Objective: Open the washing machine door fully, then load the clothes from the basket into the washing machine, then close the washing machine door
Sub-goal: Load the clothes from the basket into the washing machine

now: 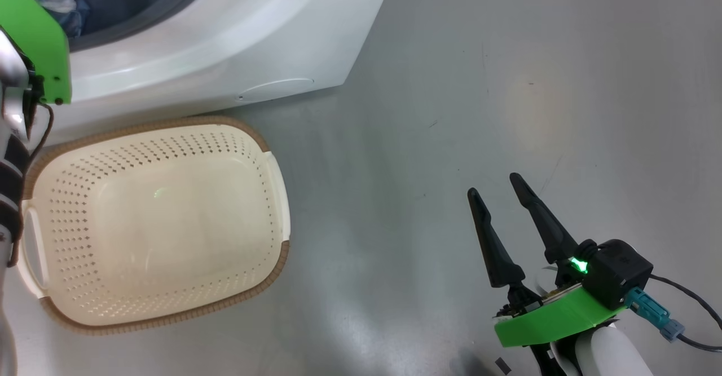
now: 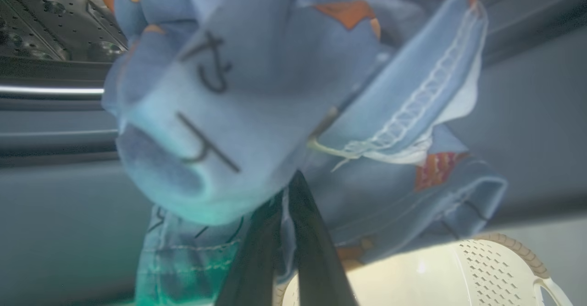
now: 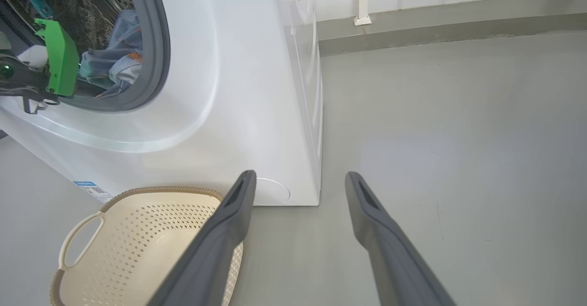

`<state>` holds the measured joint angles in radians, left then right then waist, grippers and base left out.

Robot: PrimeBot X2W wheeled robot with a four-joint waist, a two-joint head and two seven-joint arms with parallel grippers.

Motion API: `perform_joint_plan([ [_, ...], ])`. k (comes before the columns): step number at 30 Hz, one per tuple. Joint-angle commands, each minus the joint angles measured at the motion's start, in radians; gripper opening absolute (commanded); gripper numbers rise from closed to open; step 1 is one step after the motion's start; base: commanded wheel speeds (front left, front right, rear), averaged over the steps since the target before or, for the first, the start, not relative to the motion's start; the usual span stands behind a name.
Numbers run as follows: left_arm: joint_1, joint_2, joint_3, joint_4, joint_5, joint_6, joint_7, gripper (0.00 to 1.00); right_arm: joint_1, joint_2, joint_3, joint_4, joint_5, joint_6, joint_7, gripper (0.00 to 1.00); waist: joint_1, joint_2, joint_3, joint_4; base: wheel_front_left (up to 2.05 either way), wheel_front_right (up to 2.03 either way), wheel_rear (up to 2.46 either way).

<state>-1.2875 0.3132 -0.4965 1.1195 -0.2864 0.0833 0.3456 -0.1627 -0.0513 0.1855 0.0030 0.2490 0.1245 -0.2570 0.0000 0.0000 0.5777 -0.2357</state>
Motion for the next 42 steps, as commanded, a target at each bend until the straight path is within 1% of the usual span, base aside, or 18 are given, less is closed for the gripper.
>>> perform_joint_plan([
  [1,-0.019,0.041,0.011,-0.007,-0.009,0.005,-0.011,0.0,0.022,0.001,0.021,-0.022,0.004,0.006,-0.005,1.0,0.0,0.0,0.0,-0.001,0.0,0.0,0.0],
  [5,-0.026,0.037,0.015,-0.01,-0.017,0.008,-0.033,0.0,0.022,0.001,0.021,-0.022,0.006,0.006,-0.005,1.0,0.0,0.0,-0.002,0.0,0.0,0.0,0.0],
  [17,-0.065,0.006,0.03,-0.037,-0.047,0.02,-0.162,0.0,0.021,0.001,0.024,-0.021,0.011,0.006,-0.005,1.0,0.0,0.0,-0.001,0.007,0.0,0.0,0.0],
  [26,-0.097,0.011,0.043,-0.03,-0.06,0.033,-0.277,0.0,0.018,0.001,0.04,-0.019,0.019,0.006,-0.005,1.0,0.0,0.0,0.006,-0.013,0.0,0.0,0.0],
  [33,-0.115,0.036,0.054,-0.001,-0.068,0.046,-0.365,0.0,0.015,0.001,0.078,-0.01,0.033,0.006,-0.005,1.0,0.0,0.0,0.012,-0.061,0.0,0.0,0.0],
  [35,-0.127,0.044,0.056,0.0,-0.072,0.033,-0.39,0.0,0.014,0.001,0.085,-0.009,0.038,0.006,-0.005,1.0,0.0,0.0,0.021,-0.074,0.0,0.0,0.0],
  [38,-0.151,0.071,0.06,0.001,-0.072,0.025,-0.441,0.0,0.011,0.001,0.094,-0.01,0.046,0.006,-0.005,1.0,0.0,0.0,0.037,-0.095,0.0,0.0,0.0],
  [42,-0.181,0.111,0.058,0.018,-0.064,0.025,-0.489,0.0,0.009,0.001,0.111,-0.008,0.058,0.006,-0.005,1.0,0.0,0.0,0.051,-0.123,0.0,0.0,0.0],
])
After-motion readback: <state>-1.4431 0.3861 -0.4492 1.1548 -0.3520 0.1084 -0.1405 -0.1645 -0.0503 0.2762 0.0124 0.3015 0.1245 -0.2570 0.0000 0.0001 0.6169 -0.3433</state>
